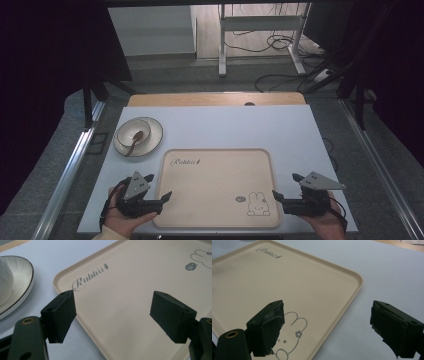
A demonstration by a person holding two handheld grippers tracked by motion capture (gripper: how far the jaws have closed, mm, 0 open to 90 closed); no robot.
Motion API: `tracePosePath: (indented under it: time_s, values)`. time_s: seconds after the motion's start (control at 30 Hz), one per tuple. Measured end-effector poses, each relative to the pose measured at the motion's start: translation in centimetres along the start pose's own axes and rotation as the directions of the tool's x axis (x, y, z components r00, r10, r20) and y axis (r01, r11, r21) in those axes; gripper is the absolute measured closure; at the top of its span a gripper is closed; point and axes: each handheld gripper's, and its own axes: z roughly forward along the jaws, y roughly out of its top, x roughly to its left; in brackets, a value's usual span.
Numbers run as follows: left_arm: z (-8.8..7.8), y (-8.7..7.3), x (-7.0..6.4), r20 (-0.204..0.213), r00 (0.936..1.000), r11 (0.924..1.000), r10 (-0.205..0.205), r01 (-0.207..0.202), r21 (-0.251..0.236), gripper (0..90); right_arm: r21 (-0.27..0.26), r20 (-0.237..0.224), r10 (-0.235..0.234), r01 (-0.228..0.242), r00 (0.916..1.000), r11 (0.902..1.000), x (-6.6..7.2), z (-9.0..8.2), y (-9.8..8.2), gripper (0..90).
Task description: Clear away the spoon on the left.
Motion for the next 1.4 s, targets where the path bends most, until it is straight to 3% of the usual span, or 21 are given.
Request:
tracePosePath:
  time_s: [0.33,0.7,1.4]
  values:
    - [0.16,-0.21,-0.40,0.008,0.9993,0.9991,0.037,-0.037,0.020,21.9,0.019,-0.006,-0.026,0.026,0.9996,0.9995,0.14,0.49,0.16,14.0]
    - [0.10,-0.38,-0.14,0.007,0.9998,0.9996,0.021,-0.021,0.021,22.1,0.030,-0.014,-0.023,0.023,0.9996,0.9993,0.35,0.59,0.12,14.5]
    - [-0.10,-0.20,-0.20,0.001,0.9994,0.9993,0.036,-0.036,0.014,22.1,0.024,-0.035,-0.008,0.008,0.9994,0.9997,0.25,0.43,0.18,14.7]
